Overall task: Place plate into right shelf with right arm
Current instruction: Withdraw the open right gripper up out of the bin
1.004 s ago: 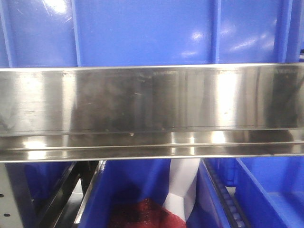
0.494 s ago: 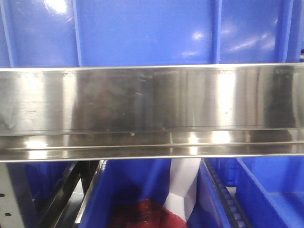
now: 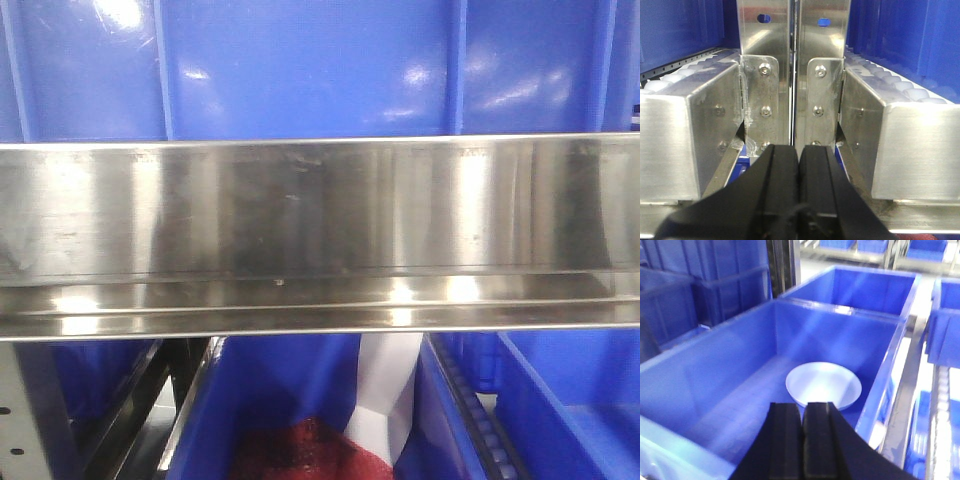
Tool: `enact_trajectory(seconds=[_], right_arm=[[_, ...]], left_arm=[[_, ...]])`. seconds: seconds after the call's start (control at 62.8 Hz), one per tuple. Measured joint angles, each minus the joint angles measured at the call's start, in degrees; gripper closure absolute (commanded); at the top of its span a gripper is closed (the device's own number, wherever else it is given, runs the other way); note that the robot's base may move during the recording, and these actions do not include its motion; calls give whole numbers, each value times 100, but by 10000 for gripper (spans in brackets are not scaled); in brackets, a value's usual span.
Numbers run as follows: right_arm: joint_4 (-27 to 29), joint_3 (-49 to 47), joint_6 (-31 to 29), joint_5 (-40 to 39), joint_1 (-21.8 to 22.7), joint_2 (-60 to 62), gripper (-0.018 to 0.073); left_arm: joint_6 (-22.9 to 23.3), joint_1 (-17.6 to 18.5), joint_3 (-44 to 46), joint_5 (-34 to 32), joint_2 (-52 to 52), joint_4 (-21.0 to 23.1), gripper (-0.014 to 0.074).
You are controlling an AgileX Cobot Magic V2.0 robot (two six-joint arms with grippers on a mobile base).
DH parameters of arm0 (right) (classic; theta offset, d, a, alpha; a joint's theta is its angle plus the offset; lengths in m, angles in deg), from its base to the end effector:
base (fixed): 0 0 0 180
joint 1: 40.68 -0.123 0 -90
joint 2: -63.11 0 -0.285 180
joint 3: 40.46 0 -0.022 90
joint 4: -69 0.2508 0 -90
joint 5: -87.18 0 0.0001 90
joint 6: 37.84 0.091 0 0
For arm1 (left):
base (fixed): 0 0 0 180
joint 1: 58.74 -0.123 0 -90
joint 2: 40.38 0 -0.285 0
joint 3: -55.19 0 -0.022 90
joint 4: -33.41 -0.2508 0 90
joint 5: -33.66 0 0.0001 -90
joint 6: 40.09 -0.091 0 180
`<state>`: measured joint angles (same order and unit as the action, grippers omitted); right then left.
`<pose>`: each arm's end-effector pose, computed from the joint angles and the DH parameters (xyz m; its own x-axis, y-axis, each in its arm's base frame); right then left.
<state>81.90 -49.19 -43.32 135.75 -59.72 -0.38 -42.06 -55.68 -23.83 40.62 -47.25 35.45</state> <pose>0.1391 0.0642 0.5210 -0.2320 -0.0230 -0.9724 -0.4640 0.8812 0.0899 0.0564 -0.0034 0.1924 -0.0496 0.0017 -0.9988 0.0576 0.9983 -0.0012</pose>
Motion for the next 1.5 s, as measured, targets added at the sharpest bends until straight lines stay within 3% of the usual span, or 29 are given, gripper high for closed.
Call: enact_trajectory(seconds=[0.446,0.685,0.813,1.147,1.354,1.498], right_arm=[[-61,0,0,-2,0,32,503],[-841,535,215,-802,153,247,503],[-1179,1356,604,-1454,565,783,503],[-1356,4148,707,-2932,1645,2962,503],[-1365,6433,707,-4478,1728,4423,503],[-1378,7523,707,-4950,1728,5143,503]], left_arm=[[0,0,0,0,0,0,643],[0,0,0,0,0,0,643],[0,0,0,0,0,0,643],[0,0,0,0,0,0,643],[0,0,0,0,0,0,643],[0,0,0,0,0,0,643]])
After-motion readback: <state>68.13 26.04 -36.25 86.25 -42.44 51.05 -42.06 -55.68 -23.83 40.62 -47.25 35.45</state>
